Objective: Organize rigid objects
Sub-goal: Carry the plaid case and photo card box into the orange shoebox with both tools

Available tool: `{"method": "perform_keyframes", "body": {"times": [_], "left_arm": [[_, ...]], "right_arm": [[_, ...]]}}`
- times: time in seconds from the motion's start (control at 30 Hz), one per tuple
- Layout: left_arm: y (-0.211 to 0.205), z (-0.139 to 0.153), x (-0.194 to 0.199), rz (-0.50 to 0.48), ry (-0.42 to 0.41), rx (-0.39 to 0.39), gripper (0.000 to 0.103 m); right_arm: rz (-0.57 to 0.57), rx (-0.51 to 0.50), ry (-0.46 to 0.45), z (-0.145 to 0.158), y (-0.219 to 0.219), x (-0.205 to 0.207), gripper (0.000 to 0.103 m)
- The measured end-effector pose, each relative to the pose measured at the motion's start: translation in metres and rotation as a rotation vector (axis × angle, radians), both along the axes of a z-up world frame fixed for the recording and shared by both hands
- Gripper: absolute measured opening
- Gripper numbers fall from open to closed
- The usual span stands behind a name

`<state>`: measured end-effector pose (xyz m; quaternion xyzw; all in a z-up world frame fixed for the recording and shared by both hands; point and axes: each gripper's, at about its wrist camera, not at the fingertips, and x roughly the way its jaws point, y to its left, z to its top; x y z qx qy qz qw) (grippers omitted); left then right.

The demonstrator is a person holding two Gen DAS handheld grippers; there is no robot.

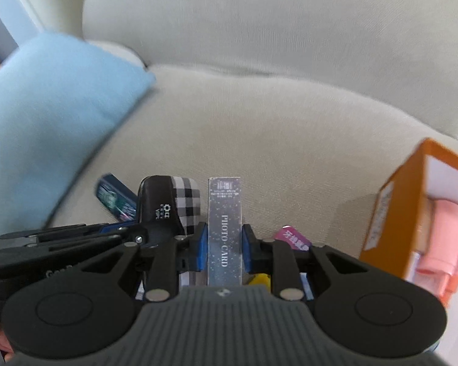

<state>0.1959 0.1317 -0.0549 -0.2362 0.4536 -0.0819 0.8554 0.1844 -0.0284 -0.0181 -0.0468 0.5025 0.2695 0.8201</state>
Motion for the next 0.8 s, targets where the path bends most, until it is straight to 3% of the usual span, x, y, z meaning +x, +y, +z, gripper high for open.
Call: {"method": "perform_keyframes", "body": {"times": [0.23, 0.4, 0.53, 0.63, 0.8], "left_arm": [[-0.041, 0.055, -0.016, -0.101, -0.098, -0.018, 0.019], [-0.088, 0.074, -0.018, -0.209, -0.132, -0.060, 0.019], [-0.132, 0.073, -0.005, -0.304, -0.117, -0.081, 0.019], [-0.164, 0.066, 0.006, -0.361, -0.092, -0.073, 0.019], [-0.207, 0.044, 0.028, -0.438, -0.038, -0.060, 0.019]], "right_arm": [[-0.094, 0.158, -0.084, 0.057, -0.071, -0.039, 0.023], [-0.185, 0.198, -0.130, 0.081, -0.139, -0.057, 0.023], [-0.310, 0.198, -0.143, 0.081, -0.200, -0.063, 0.023], [-0.414, 0.217, -0.090, 0.067, -0.242, -0.057, 0.023], [-0.488, 0.178, -0.059, 0.046, -0.287, -0.041, 0.023]]}}
